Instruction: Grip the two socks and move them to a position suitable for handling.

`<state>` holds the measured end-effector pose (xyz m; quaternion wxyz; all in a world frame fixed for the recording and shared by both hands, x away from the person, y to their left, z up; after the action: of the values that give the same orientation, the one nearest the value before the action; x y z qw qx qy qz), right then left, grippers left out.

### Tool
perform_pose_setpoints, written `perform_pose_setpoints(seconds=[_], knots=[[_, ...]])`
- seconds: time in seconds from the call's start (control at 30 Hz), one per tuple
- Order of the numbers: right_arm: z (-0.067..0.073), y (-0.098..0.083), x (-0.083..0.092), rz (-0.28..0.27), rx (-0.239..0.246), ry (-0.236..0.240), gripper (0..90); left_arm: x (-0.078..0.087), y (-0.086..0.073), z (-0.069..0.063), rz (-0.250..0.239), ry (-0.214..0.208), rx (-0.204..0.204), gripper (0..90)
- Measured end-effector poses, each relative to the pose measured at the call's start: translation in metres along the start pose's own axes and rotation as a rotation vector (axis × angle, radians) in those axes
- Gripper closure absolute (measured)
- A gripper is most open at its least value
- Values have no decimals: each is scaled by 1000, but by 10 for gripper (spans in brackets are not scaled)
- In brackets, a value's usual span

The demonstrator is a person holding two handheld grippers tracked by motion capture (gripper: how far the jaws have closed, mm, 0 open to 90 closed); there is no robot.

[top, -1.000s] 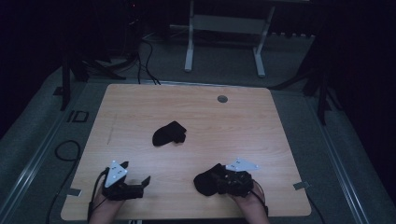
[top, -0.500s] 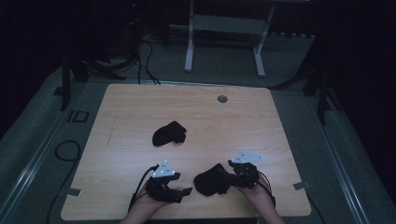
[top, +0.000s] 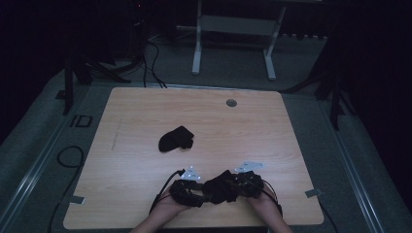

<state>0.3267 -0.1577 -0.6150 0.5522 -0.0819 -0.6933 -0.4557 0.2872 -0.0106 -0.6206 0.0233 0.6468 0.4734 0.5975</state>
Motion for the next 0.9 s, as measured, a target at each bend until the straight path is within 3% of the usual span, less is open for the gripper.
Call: perform_pose_setpoints(seconds=[0.1, 0.27, 0.3, 0.43, 0.6, 0.8, 0.9], knots=[[2, 0, 0, -2, 9, -6, 726, -3, 3, 0, -9, -14, 13, 528], [6, 0, 0, -12, 26, -29, 790, -6, 10, 2, -27, -15, 33, 836], [6, 0, 0, -13, 25, -32, 795, -6, 11, 2, -34, -10, 31, 857], [7, 1, 2, -19, 23, -36, 811, 0, 15, -1, -41, -6, 12, 874], [9, 6, 19, -61, 24, -31, 815, 15, 16, -5, -57, -10, -1, 878], [11, 14, 66, -158, 10, -4, 825, 61, 10, -4, -84, 24, -23, 878], [9, 12, 88, -204, -6, -17, 825, 86, 3, 1, -82, 66, -29, 878]])
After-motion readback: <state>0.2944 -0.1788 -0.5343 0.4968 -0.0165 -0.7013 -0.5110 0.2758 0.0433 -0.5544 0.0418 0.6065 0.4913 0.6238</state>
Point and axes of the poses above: each handheld gripper's, and its own axes: x roughly backward along the jaws, y roughly out of its top, z roughly to its left, the point moved 8 cm from there along -x, roughly forward along the jaws, and after that the axes turned 8 degrees about z, right-handed, at the moved point
